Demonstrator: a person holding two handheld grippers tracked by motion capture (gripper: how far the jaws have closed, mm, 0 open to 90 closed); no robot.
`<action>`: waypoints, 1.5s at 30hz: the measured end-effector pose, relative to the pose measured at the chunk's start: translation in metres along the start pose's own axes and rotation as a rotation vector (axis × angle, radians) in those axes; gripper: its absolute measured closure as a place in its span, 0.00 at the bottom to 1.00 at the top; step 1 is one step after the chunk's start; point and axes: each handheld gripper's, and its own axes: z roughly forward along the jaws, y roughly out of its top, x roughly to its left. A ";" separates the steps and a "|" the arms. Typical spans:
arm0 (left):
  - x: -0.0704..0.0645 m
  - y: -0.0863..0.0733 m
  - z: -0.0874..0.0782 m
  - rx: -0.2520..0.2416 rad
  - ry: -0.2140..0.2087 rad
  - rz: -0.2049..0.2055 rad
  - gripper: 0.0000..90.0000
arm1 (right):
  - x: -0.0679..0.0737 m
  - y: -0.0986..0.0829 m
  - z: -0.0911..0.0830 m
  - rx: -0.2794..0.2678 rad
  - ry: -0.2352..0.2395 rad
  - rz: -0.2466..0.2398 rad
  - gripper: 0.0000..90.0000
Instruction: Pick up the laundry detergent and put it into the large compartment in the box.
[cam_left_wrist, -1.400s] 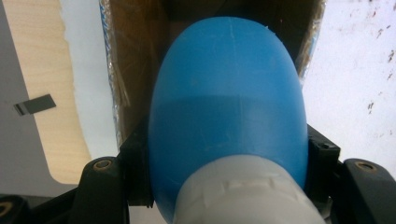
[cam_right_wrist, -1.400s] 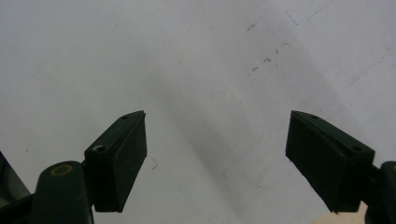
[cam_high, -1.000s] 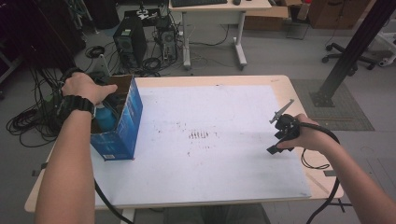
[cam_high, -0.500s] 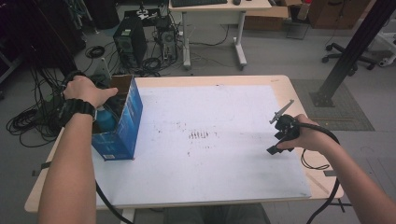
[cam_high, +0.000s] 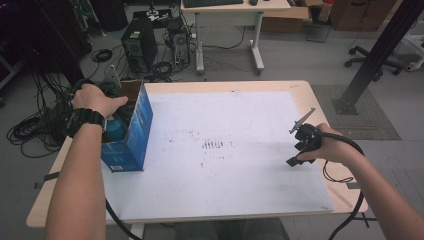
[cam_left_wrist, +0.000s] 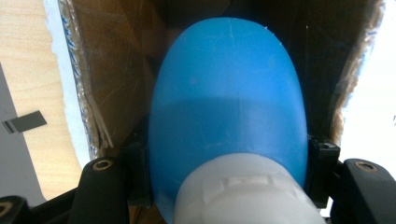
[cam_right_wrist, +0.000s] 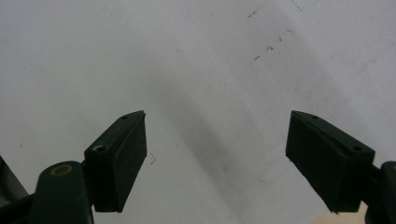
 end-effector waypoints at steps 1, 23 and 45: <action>0.000 0.000 0.001 -0.002 0.000 0.001 0.41 | 0.000 0.000 0.000 0.001 0.000 -0.001 0.23; 0.003 0.000 0.013 -0.015 -0.012 0.008 0.41 | 0.000 0.000 0.002 0.005 0.004 0.002 0.23; 0.005 0.000 0.014 -0.041 0.003 0.009 0.40 | -0.001 -0.002 0.004 0.007 0.005 0.006 0.23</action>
